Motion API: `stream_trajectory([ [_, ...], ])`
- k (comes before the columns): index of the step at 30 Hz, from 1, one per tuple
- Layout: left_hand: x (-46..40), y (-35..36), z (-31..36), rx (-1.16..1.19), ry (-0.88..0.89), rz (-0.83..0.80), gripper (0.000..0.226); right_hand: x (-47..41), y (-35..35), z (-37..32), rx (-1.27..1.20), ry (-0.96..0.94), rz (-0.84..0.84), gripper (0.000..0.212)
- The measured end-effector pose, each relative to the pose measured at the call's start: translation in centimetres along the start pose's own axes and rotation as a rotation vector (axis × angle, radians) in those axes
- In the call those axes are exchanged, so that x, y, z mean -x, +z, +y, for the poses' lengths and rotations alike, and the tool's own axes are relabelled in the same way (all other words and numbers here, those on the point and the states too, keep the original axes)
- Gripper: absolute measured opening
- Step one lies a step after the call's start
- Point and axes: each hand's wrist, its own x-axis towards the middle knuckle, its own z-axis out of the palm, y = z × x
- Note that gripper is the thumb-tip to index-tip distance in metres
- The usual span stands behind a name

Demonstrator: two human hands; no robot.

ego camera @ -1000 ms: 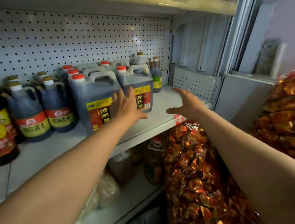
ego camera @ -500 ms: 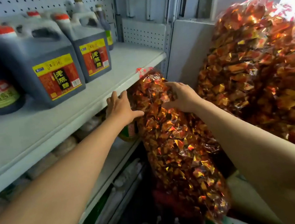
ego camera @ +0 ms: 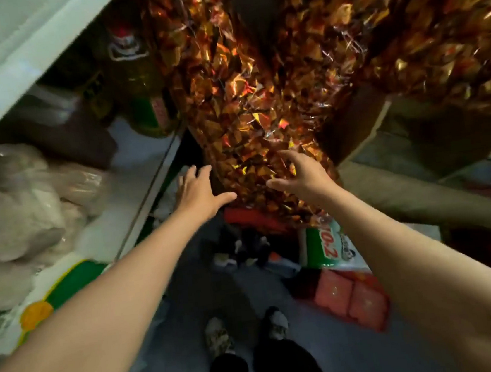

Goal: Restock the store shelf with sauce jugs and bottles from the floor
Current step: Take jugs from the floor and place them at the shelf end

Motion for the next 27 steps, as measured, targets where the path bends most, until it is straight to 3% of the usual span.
stream_trajectory([
  [10, 0.8, 14.8, -4.8, 0.000, -0.027, -0.199, 0.077, 4.2, 13.9, 12.4, -0.190, 0.246, -0.006, 0.063],
  [20, -1.3, 33.2, -8.9, 0.000, -0.076, -0.403, 0.072, 7.4, 29.6, 28.1, -0.307, 0.504, -0.137, 0.061],
  [24, -4.1, 40.1, -11.2, 0.025, -0.095, -0.442, 0.063, 6.3, 36.0, 33.0, -0.385, 0.581, -0.064, 0.058],
  [27, -6.6, 44.8, -12.2, 0.086, -0.113, -0.465, 0.056, 4.3, 42.2, 38.1, -0.443, 0.609, 0.032, 0.068],
])
